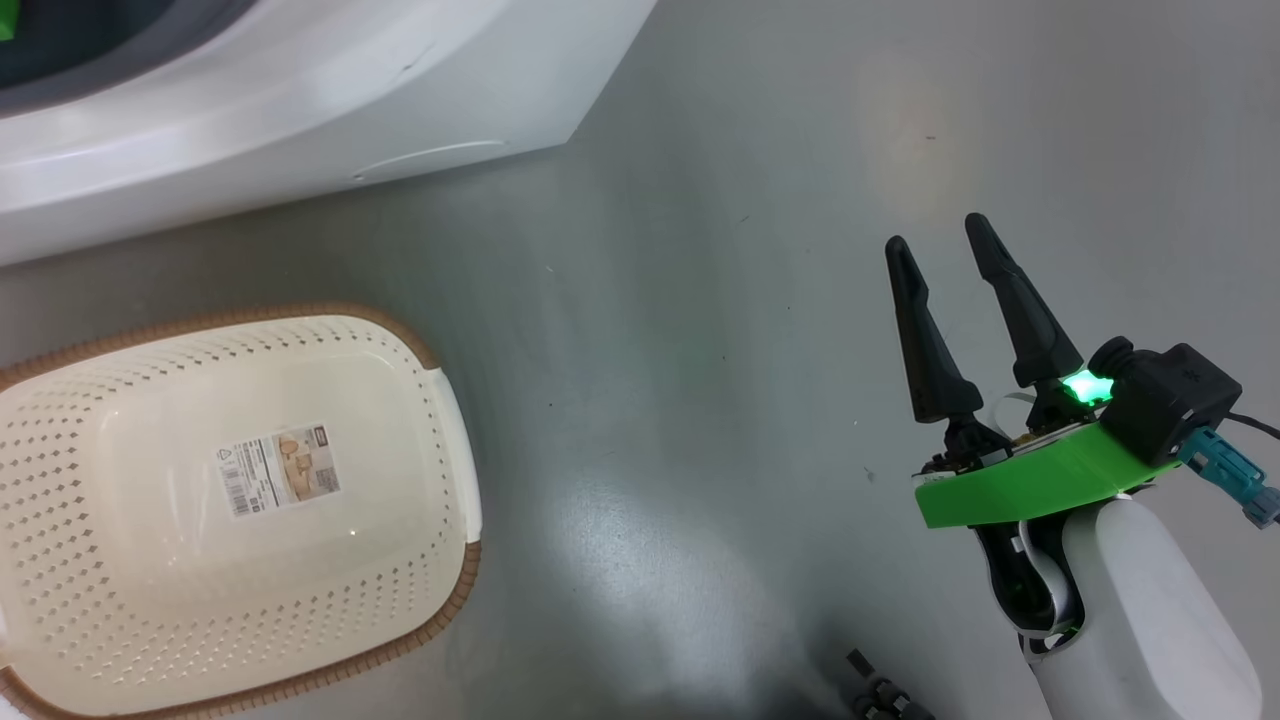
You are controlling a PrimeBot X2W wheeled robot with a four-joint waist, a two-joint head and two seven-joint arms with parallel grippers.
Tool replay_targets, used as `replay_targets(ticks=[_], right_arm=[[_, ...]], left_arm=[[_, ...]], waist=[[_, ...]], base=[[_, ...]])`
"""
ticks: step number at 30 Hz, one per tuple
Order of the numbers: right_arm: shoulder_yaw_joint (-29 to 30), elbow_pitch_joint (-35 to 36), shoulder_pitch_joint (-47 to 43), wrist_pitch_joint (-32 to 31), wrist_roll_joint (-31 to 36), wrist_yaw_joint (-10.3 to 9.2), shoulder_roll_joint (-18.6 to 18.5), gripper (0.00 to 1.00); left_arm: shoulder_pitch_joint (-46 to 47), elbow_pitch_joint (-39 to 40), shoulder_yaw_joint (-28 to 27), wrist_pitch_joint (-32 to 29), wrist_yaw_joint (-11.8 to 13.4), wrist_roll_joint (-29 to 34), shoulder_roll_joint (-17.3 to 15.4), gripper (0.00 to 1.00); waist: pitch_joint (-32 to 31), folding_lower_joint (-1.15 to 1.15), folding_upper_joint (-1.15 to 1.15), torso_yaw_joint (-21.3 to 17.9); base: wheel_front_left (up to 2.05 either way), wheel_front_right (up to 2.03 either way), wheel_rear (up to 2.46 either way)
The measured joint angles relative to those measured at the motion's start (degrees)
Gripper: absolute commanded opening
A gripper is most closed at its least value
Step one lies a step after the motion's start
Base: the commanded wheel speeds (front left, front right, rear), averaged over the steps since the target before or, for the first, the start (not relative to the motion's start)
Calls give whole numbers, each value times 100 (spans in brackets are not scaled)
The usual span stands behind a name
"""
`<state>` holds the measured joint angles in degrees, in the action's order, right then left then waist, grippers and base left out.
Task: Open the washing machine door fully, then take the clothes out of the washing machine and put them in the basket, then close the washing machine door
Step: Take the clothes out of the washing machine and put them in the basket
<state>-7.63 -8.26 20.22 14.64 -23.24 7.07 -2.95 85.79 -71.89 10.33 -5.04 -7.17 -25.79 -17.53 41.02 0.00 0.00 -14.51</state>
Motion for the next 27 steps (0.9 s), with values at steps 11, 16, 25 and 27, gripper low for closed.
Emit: replay_targets(ticks=[11,16,25,27], right_arm=[[2,-8,5,0,1,1,1,100],[5,-52,7,0,3,1,1,100],[-16,-156,5,0,13,1,1,100],[-21,-197,3,0,35,1,1,100]], left_arm=[[2,-57,218,-170,-35,-64,-34,0],[-271,-46,269,229,-35,-224,-44,0],[-799,260,525,675,-35,-517,48,0],[-933,372,624,804,-35,-621,51,0]], waist=[[-75,0,0,4],[-271,0,0,9],[-635,0,0,61],[-742,0,0,84]], base=[[0,0,0],[0,0,0],[0,0,0],[0,0,0]])
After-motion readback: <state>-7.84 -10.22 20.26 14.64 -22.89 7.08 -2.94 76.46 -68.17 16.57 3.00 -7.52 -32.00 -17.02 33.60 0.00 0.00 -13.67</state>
